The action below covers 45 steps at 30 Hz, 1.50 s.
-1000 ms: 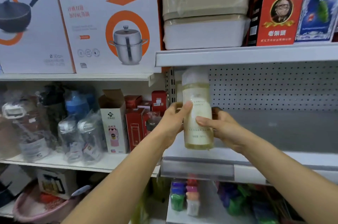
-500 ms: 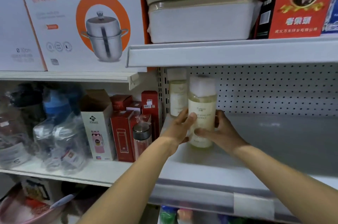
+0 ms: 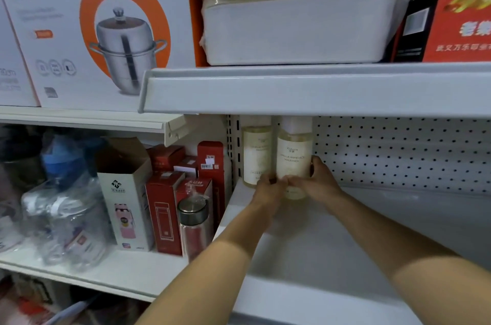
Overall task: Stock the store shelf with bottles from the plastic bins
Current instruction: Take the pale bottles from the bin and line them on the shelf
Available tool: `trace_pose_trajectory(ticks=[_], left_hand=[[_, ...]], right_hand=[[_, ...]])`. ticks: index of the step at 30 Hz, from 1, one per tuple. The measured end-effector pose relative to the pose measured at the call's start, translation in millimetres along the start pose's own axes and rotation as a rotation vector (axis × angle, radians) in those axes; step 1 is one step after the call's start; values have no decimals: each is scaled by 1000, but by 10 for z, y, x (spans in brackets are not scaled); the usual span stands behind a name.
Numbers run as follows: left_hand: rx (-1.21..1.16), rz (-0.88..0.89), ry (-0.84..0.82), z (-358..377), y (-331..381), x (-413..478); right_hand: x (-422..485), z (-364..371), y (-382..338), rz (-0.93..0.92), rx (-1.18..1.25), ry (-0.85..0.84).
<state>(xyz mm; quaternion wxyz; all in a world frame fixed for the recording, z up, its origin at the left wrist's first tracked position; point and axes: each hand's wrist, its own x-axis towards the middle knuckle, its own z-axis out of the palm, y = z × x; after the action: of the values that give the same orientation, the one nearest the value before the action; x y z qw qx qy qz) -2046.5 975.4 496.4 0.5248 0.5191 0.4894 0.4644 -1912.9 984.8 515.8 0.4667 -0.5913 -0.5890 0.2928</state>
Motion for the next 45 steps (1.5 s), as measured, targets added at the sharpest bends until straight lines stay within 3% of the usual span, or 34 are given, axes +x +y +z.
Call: trace_pose_trajectory(ticks=[19, 24, 27, 33, 39, 42, 45], left_hand=[[-194, -133, -29, 26, 132, 2], [-243, -213, 100, -274, 236, -321], [-353, -186, 72, -496, 234, -664], [-563, -121, 137, -866, 233, -1464], [-550, -1, 237, -1395, -2, -2353], [-488, -53, 325, -1680, -294, -2638], [-495, -187, 394, -1951, -745, -2872]], right_hand=[[338, 88, 7, 82, -81, -47], [0, 113, -100, 171, -138, 87], [-314, 195, -227, 145, -61, 128], [-1231, 418, -754, 18, 187, 16], [-2248, 658, -1205, -146, 352, -111], [-2692, 915, -1214, -150, 392, -212], [-3090, 1293, -970, -28, 424, -376]])
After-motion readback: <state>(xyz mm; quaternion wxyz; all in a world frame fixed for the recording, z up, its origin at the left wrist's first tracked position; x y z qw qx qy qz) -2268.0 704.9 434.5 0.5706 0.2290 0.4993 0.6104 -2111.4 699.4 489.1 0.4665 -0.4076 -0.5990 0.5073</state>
